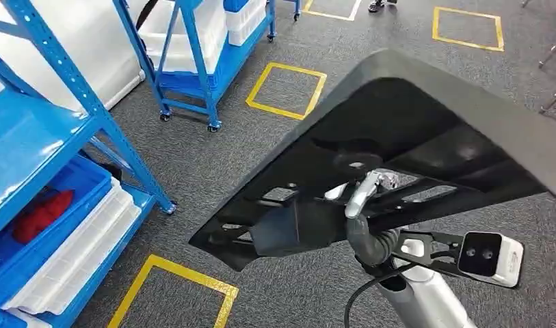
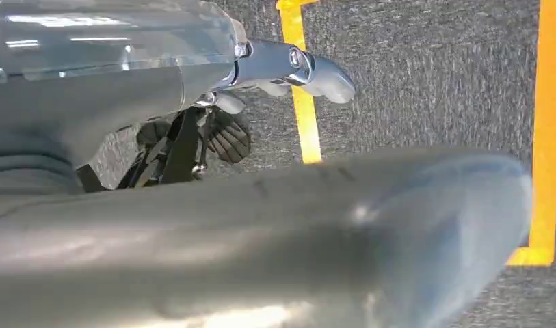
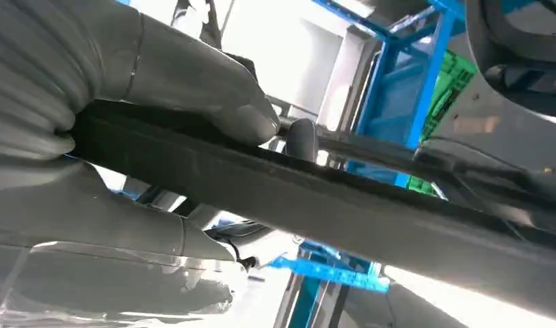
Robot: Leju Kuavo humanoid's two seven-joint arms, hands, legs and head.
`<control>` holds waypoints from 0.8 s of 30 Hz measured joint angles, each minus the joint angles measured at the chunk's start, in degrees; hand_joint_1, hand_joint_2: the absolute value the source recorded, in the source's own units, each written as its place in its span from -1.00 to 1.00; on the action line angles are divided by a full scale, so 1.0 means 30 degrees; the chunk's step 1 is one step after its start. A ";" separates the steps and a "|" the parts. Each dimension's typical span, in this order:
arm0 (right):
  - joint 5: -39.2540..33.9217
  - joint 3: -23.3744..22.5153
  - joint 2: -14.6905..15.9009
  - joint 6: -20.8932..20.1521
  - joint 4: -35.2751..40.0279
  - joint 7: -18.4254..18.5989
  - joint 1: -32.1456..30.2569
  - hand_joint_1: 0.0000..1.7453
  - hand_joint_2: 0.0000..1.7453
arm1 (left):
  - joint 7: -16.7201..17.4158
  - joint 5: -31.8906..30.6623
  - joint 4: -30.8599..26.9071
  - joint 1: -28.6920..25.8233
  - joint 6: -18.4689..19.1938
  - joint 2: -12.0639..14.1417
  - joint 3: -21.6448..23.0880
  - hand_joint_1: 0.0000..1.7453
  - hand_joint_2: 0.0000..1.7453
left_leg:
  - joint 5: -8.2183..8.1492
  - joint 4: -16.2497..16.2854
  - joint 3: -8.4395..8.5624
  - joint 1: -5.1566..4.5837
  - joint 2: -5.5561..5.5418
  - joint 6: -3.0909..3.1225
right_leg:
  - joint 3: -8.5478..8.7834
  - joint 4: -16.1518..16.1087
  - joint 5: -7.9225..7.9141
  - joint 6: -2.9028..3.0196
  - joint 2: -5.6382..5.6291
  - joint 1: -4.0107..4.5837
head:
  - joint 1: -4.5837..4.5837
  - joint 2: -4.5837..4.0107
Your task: Take the parts from the cabinet and place them on the table.
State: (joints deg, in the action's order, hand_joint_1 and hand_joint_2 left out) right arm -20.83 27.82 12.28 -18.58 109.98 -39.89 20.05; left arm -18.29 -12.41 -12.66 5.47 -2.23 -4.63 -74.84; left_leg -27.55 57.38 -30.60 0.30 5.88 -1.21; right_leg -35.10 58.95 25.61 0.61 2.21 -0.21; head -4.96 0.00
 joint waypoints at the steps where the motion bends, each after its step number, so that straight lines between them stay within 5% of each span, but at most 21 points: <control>1: -0.0051 0.0051 0.0015 0.0102 -0.0007 0.0007 0.0088 1.00 1.00 | 0.0000 0.0000 0.0000 0.0022 -0.0007 0.0000 0.0000 -1.00 -1.00 | -0.0174 0.0071 -0.0048 0.0096 -0.0114 -0.0148 | 0.0085 -0.0137 -0.0103 0.0190 -0.0230 -0.0145 | 0.0000 0.0000; 3: -0.0204 0.0168 0.0044 0.0379 -0.0058 -0.0007 0.0356 1.00 1.00 | -0.0015 0.0000 0.0000 -0.0016 -0.0007 0.0007 0.0000 -1.00 -1.00 | -0.1441 0.1961 -0.0752 0.0154 -0.1363 -0.0206 | 0.0082 -0.0160 -0.0130 0.0378 -0.0520 -0.0154 | -0.0007 0.0000; 5: -0.0364 0.0372 0.0080 0.0582 -0.0175 -0.0007 0.0499 1.00 1.00 | -0.0022 -0.0044 0.0000 -0.0078 -0.0022 0.0000 0.0000 -1.00 -1.00 | -0.2764 0.5148 -0.2276 0.0153 -0.1737 -0.0231 | 0.0076 -0.0146 -0.0113 0.0434 -0.0954 -0.0089 | 0.0000 0.0000; 6: -0.0415 0.0458 0.0131 0.0720 -0.0247 -0.0007 0.0529 1.00 1.00 | -0.0036 -0.0044 0.0000 -0.0101 -0.0036 0.0000 0.0000 -1.00 -1.00 | -0.2925 0.6119 -0.2805 0.0150 -0.1782 -0.0219 | 0.0077 -0.0120 -0.0103 0.0449 -0.1179 -0.0047 | 0.0000 0.0000; 8: -0.0517 0.0554 0.0219 0.0910 -0.0342 0.0000 0.0610 1.00 1.00 | -0.0058 -0.0044 0.0000 -0.0104 -0.0058 0.0051 0.0000 -1.00 -1.00 | -0.1999 0.5360 -0.2640 0.0145 -0.1798 -0.0127 | 0.0092 -0.0070 -0.0095 0.0447 -0.1606 -0.0027 | 0.0000 0.0000; 9: -0.0561 0.0612 0.0270 0.1071 -0.0349 0.0000 0.0664 1.00 1.00 | -0.0058 -0.0036 0.0000 -0.0101 -0.0073 0.0066 0.0000 -1.00 -1.00 | -0.1008 0.3783 -0.2006 0.0146 -0.1846 -0.0057 | 0.0108 -0.0049 -0.0091 0.0440 -0.1867 -0.0026 | 0.0000 0.0000; 10: -0.0612 0.0656 0.0328 0.1158 -0.0349 -0.0007 0.0687 1.00 1.00 | -0.0058 -0.0007 0.0000 -0.0101 -0.0087 0.0080 0.0000 -1.00 -1.00 | -0.0044 0.1986 -0.1235 0.0152 -0.2140 0.0028 | 0.0139 -0.0026 -0.0068 0.0400 -0.2087 -0.0030 | 0.0000 0.0000; 11: -0.0612 0.0670 0.0379 0.1224 -0.0342 -0.0007 0.0683 1.00 1.00 | -0.0051 0.0000 0.0000 -0.0122 -0.0102 0.0146 -0.0007 -1.00 -1.00 | 0.0306 0.0682 -0.0769 0.0167 -0.3092 0.0132 | 0.0084 -0.0013 -0.0049 0.0337 -0.2227 -0.0081 | 0.0000 0.0000; 12: -0.0612 0.0692 0.0459 0.1311 -0.0342 -0.0015 0.0683 1.00 1.00 | -0.0044 0.0000 0.0000 -0.0131 -0.0124 0.0160 -0.0022 -1.00 -1.00 | 0.0179 0.0285 -0.0568 0.0214 -0.3345 0.0142 | -0.0028 0.0095 -0.0055 0.0179 -0.2428 0.0001 | 0.0000 0.0000; 15: -0.0575 0.0765 0.0713 0.1289 -0.0335 -0.0007 0.0498 1.00 1.00 | 0.0058 -0.0226 -0.0007 -0.0107 -0.0364 0.0226 -0.0066 -1.00 -1.00 | 0.0229 0.0330 -0.0551 0.0036 -0.2923 0.0316 | -0.0110 -0.0086 -0.0240 -0.0232 -0.2898 -0.0199 | 0.0000 0.0000; 16: -0.0517 0.0743 0.0824 0.1135 -0.0306 -0.0007 0.0420 1.00 1.00 | 0.0072 -0.0226 -0.0007 -0.0095 -0.0415 0.0219 -0.0132 -1.00 -1.00 | 0.0383 0.0015 -0.0437 0.0282 -0.2689 0.0520 | -0.0078 -0.0057 -0.0207 -0.0381 -0.3072 -0.0084 | 0.0000 0.0000; 18: -0.0115 0.0407 0.0933 0.0274 -0.0233 -0.0015 0.0008 1.00 1.00 | 0.0066 -0.0204 -0.0022 -0.0128 -0.0654 0.0233 -0.0364 -1.00 -1.00 | 0.0442 -0.0137 -0.0280 0.0206 -0.2272 0.0750 | -0.0692 0.1291 0.0763 -0.0445 -0.1529 -0.0042 | 0.0007 0.0000; 21: 0.0754 -0.0409 0.0889 -0.1400 -0.0139 -0.0015 -0.1324 1.00 1.00 | 0.0029 -0.0204 -0.0073 -0.0341 -0.0889 0.0262 -0.0627 -1.00 -1.00 | 0.0362 -0.0126 -0.0268 0.0094 -0.1697 0.0858 | -0.2757 0.5445 0.2476 -0.0588 -0.0939 -0.0178 | 0.0001 0.0000; 22: 0.0948 -0.0606 0.0837 -0.1759 -0.0079 -0.0015 -0.1819 1.00 1.00 | 0.0000 -0.0204 -0.0110 -0.0392 -0.0940 0.0270 -0.0750 -1.00 -1.00 | 0.0332 -0.0123 -0.0252 0.0082 -0.1541 0.0843 | -0.2920 0.5746 0.2378 -0.0611 -0.0903 -0.0214 | 0.0007 0.0000; 24: 0.1319 -0.1160 0.0714 -0.2464 0.0146 -0.0015 -0.2594 1.00 1.00 | -0.0044 -0.0204 -0.0153 -0.0440 -0.1049 0.0277 -0.0896 -1.00 -1.00 | 0.0242 -0.0113 -0.0174 0.0073 -0.1191 0.0790 | -0.1949 0.3825 0.1117 -0.0594 -0.0735 -0.0228 | 0.0000 0.0000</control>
State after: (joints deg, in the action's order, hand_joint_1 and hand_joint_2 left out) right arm -16.87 24.35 14.43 -25.97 110.42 -39.93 12.27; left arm -18.43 -13.03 -13.11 4.15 -5.38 -3.80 -77.53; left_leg -26.82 57.04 -31.12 0.52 2.31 1.16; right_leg -40.95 70.43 28.96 -1.17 0.01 -0.90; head -4.96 0.00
